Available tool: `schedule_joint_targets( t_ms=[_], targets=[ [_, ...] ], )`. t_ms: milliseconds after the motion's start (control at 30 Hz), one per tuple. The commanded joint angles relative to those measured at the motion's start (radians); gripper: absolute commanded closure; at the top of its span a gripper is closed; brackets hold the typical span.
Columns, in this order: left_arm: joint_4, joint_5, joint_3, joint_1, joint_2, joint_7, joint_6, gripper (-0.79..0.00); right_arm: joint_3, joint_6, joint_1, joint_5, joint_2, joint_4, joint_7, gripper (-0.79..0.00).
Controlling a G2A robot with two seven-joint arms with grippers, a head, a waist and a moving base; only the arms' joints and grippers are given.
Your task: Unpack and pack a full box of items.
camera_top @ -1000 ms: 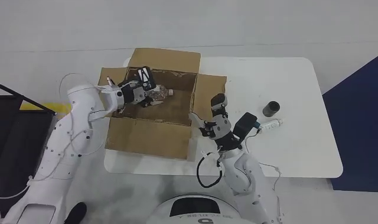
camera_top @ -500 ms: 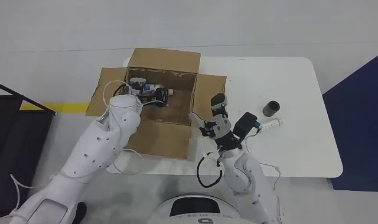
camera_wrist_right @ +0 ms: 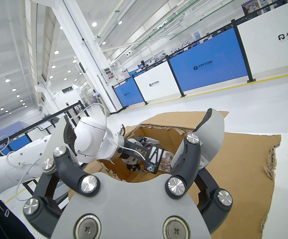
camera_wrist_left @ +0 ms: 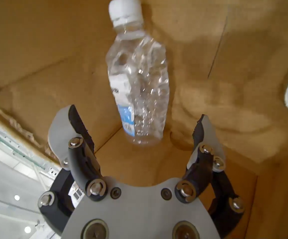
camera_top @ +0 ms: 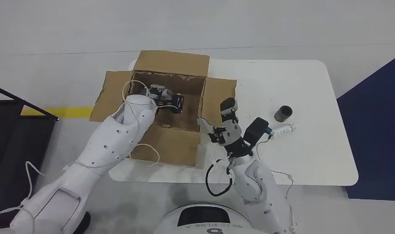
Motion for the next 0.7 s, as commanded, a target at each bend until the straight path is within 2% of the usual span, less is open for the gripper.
schedule_joint_targets(
  t_ms=[0,167,467,667],
  targets=[
    [0.035,0.001,0.026,-0.015,-0.012,0.005,0.002,-0.785,0.000,0.000,0.000,0.000,0.000,0.000,0.000,-0.785],
    [0.099,0.002,0.058,-0.041,-0.034,0.004,0.020,-0.785,0.000,0.000,0.000,0.000,0.000,0.000,0.000,-0.785],
    [0.177,-0.038,0.022,-0.062,-0.050,-0.035,0.056,-0.785,0.000,0.000,0.000,0.000,0.000,0.000,0.000,-0.785],
    [0.235,-0.058,0.022,-0.090,-0.063,-0.012,0.044,-0.745,0.000,0.000,0.000,0.000,0.000,0.000,0.000,-0.785]
  ],
)
